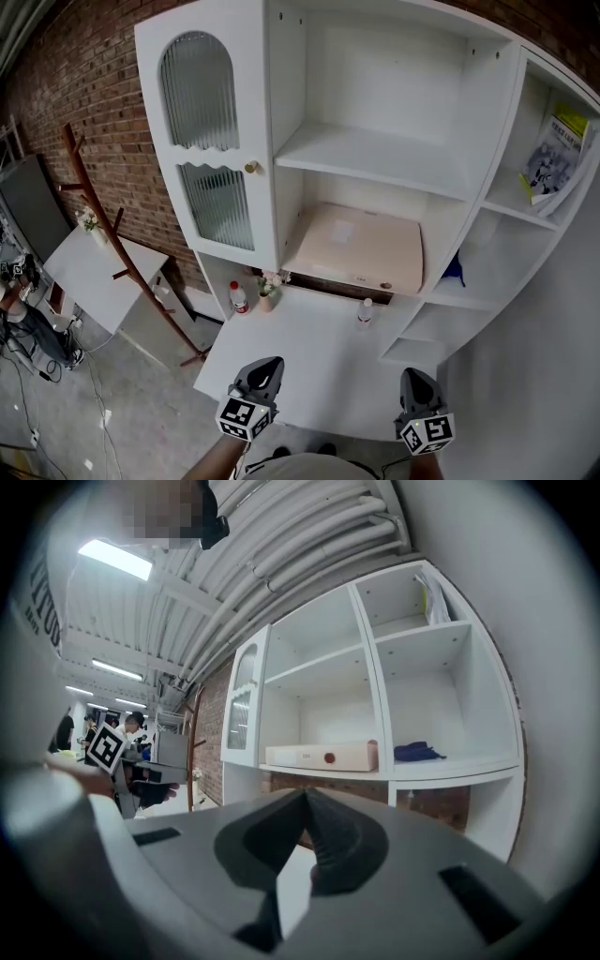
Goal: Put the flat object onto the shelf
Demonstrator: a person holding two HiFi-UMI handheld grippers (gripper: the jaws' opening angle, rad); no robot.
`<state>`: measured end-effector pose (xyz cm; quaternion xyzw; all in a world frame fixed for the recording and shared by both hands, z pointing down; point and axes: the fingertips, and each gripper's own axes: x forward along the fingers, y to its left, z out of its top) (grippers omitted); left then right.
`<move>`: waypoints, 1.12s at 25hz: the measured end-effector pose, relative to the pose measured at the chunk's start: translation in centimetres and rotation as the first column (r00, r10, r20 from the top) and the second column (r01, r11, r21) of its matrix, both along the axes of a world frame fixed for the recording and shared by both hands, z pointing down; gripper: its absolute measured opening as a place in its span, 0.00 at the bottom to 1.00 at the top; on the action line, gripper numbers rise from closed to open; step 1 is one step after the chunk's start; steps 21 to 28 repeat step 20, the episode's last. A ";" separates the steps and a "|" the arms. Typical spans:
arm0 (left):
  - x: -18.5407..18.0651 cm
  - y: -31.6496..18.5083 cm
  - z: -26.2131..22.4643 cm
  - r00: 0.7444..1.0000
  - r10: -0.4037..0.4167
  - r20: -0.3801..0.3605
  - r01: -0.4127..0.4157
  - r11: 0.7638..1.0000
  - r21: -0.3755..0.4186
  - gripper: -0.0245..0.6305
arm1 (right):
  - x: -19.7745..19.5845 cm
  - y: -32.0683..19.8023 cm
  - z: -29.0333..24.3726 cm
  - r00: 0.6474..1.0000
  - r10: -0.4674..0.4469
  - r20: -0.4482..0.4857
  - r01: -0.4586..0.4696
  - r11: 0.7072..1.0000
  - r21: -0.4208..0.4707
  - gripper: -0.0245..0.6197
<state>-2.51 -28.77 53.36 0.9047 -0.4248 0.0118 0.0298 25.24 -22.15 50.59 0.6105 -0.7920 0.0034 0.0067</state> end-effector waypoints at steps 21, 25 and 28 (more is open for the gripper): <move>0.3 -0.3 -0.5 1.000 0.001 0.001 -0.001 1.000 0.004 0.08 | 0.1 -0.7 -0.4 1.000 -0.020 0.011 0.020 1.000 0.007 0.08; 0.3 -0.3 -0.5 1.000 0.001 0.001 -0.001 1.000 0.004 0.08 | 0.1 -0.7 -0.4 1.000 -0.020 0.011 0.020 1.000 0.007 0.08; 0.3 -0.3 -0.5 1.000 0.001 0.001 -0.001 1.000 0.004 0.08 | 0.1 -0.7 -0.4 1.000 -0.020 0.011 0.020 1.000 0.007 0.08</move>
